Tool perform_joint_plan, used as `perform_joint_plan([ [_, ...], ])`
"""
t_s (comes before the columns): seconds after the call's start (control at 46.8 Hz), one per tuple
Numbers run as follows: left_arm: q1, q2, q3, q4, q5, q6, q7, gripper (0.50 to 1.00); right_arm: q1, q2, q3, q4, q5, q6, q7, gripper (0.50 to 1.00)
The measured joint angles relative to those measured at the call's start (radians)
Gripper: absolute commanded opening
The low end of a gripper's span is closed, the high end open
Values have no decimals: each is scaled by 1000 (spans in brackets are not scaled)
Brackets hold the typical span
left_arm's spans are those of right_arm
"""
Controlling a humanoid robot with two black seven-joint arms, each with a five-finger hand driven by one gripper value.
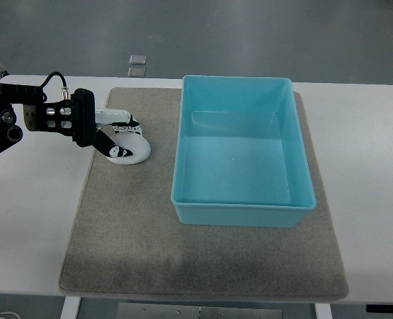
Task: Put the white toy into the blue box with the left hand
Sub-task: 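Lift the rabbit toy with the left hand, away from the mat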
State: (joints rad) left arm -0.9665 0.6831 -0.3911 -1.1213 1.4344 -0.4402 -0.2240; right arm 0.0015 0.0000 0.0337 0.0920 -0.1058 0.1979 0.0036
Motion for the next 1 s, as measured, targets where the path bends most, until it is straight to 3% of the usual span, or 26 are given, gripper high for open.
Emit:
perform_joint_plan([
  [1.004, -223, 61, -42, -9, 0, 42, 2, 500, 0, 0, 0, 0, 0, 0, 1, 936],
])
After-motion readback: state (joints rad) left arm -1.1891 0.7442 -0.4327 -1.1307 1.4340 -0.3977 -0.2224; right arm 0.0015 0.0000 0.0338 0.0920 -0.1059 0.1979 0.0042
